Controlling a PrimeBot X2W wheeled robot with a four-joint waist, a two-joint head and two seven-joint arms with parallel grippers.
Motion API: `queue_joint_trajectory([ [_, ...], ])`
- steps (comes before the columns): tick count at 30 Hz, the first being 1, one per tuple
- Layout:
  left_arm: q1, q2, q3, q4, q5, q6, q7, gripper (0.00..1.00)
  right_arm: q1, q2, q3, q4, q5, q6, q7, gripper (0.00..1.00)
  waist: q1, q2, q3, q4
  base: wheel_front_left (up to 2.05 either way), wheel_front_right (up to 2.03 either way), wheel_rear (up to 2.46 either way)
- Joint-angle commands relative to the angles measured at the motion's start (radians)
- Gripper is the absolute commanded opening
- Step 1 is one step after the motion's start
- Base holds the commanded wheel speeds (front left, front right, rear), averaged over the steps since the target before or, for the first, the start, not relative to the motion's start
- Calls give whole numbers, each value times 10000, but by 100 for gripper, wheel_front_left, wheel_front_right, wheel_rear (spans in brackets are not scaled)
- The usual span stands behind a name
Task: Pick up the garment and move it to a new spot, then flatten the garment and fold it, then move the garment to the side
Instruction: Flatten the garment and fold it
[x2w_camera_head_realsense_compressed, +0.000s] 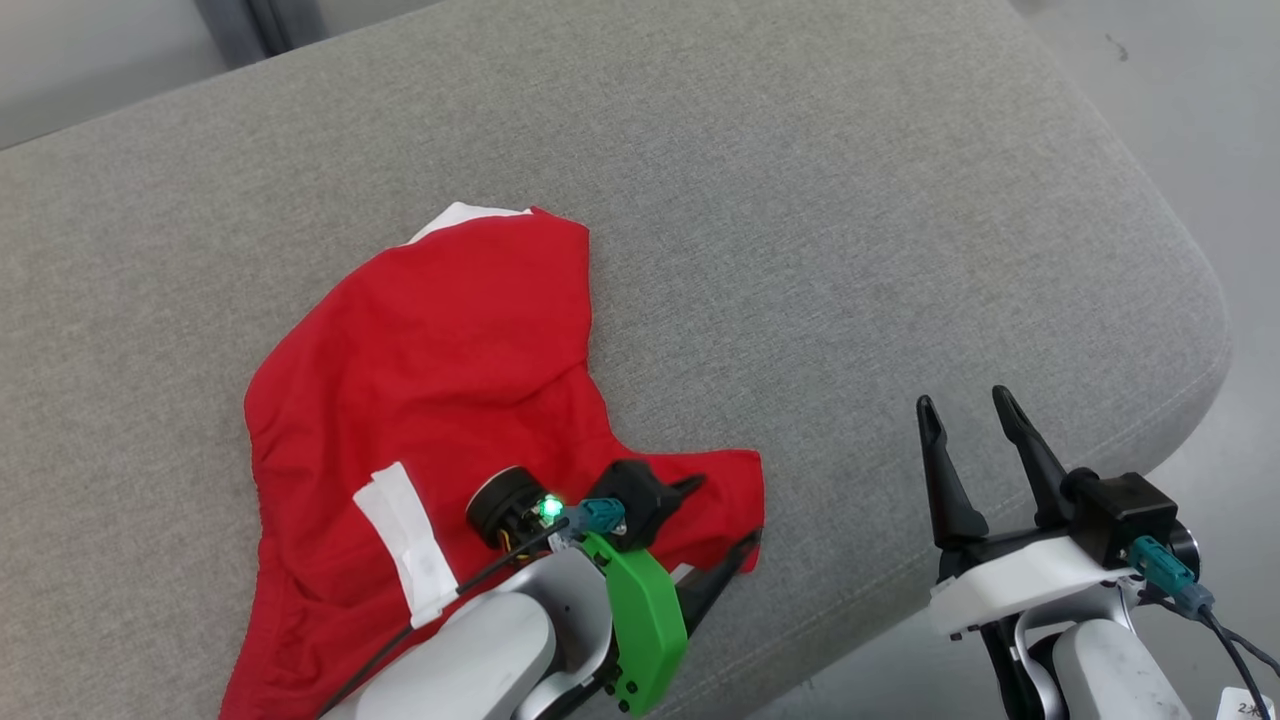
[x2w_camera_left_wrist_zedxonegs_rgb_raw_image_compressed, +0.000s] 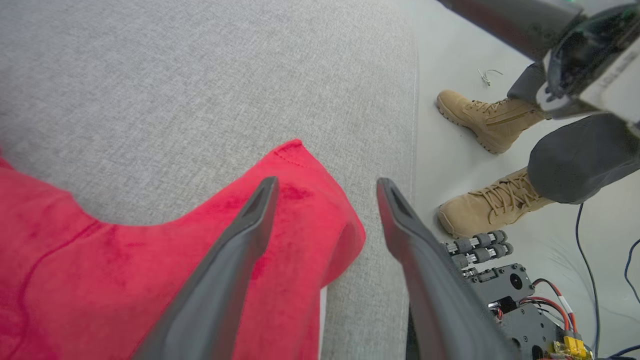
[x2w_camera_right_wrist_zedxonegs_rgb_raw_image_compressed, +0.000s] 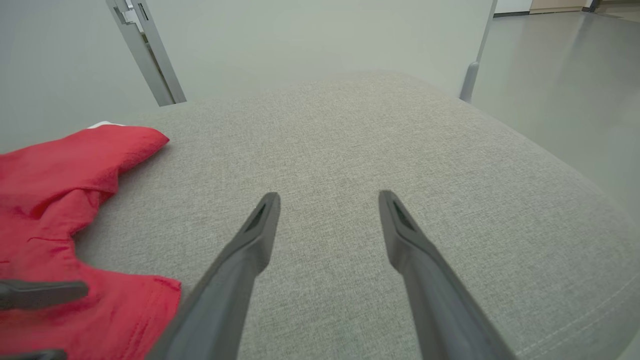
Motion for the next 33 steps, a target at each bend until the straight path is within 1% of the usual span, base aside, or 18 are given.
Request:
queue_joint_trajectory([
  [1,-146,88,-29,48,106,-13,17,100,-150,-15,34,-44,52,-14,-31,100,0,0,90,-7,0,0,0],
  [5,-460,-38,187,196,212,254,-216,100,-156,-15,62,-71,99,-14,-31,100,0,0,224,-20,0,0,0],
  [9,-937,-181,278,532,278,335,-46,100,-146,-15,79,-76,74,-14,-31,100,0,0,317,-32,0,0,0],
  [13,-1338,-205,-92,1210,441,209,486,100,-223,-15,186,-48,120,-14,-31,100,0,0,382,-126,0,0,0],
  [16,-1605,-132,-422,1711,686,138,684,100,-277,-15,265,-30,150,-14,-31,100,0,0,415,-206,0,0,0],
  [17,-1640,-107,-559,1842,764,98,741,49,-273,-13,276,-34,164,-14,-31,100,0,0,424,-221,0,0,0],
  [18,-1613,-100,-691,2000,764,79,828,14,-259,-15,283,-39,173,-14,-31,100,0,0,433,-233,0,0,0],
  [19,-1597,-107,-757,2103,724,62,849,0,-242,-15,280,-41,175,-14,-31,100,0,0,437,-237,0,0,0],
  [26,-1586,-180,-792,2100,370,-23,303,0,-104,-15,173,-16,129,-14,-31,100,0,0,386,-147,0,0,0],
  [30,-1561,-192,-578,1896,137,-25,-53,0,-151,-13,181,16,94,-14,-31,100,0,0,335,-55,0,0,0],
  [33,-1581,-202,-194,1648,-175,107,-315,0,-217,-15,188,-1,102,-14,-31,100,0,0,339,-9,0,0,0],
])
